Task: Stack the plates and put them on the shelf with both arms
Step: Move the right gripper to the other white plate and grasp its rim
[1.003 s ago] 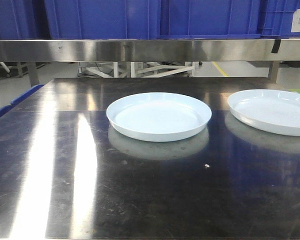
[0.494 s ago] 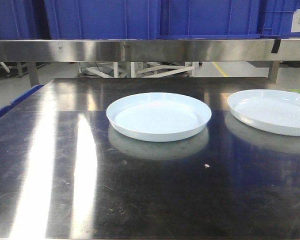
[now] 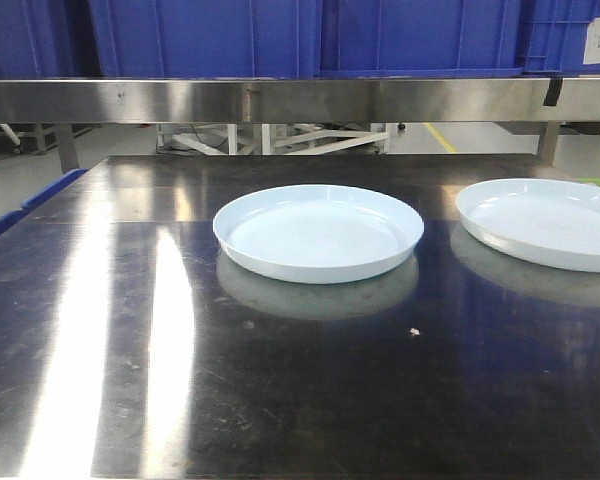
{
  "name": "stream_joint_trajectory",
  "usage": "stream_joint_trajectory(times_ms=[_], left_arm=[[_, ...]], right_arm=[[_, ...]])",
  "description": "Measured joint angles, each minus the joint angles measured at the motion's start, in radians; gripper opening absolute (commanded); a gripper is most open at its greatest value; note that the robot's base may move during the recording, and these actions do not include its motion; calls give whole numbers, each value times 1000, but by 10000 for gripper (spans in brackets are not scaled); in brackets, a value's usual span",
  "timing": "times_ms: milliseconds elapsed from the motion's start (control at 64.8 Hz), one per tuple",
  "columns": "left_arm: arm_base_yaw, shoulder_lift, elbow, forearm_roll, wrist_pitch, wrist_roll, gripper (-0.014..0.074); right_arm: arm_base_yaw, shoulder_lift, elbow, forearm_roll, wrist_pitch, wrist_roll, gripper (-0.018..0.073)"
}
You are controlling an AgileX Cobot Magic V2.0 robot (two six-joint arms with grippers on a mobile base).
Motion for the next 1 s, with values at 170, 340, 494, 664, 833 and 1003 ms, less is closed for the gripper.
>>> stream_joint_trajectory(times_ms=[170, 340, 494, 664, 833, 1003], left_arm=[[0, 0, 0, 0, 0, 0, 83], [0, 0, 0, 0, -2, 0, 83], [0, 0, 0, 0, -2, 0, 83], [0, 0, 0, 0, -3, 0, 83], [0, 0, 0, 0, -4, 0, 83], [0, 0, 0, 0, -4, 0, 83]], right_arm=[[0, 143, -147, 0, 23, 0, 55], [-7, 305, -354, 2, 183, 0, 60], [-75, 440, -520, 22, 296, 0, 70], [-177, 580, -692, 37, 475, 0, 282], [-214, 709, -821, 37, 555, 0, 407], [-219, 800, -910, 57, 610, -33, 407]])
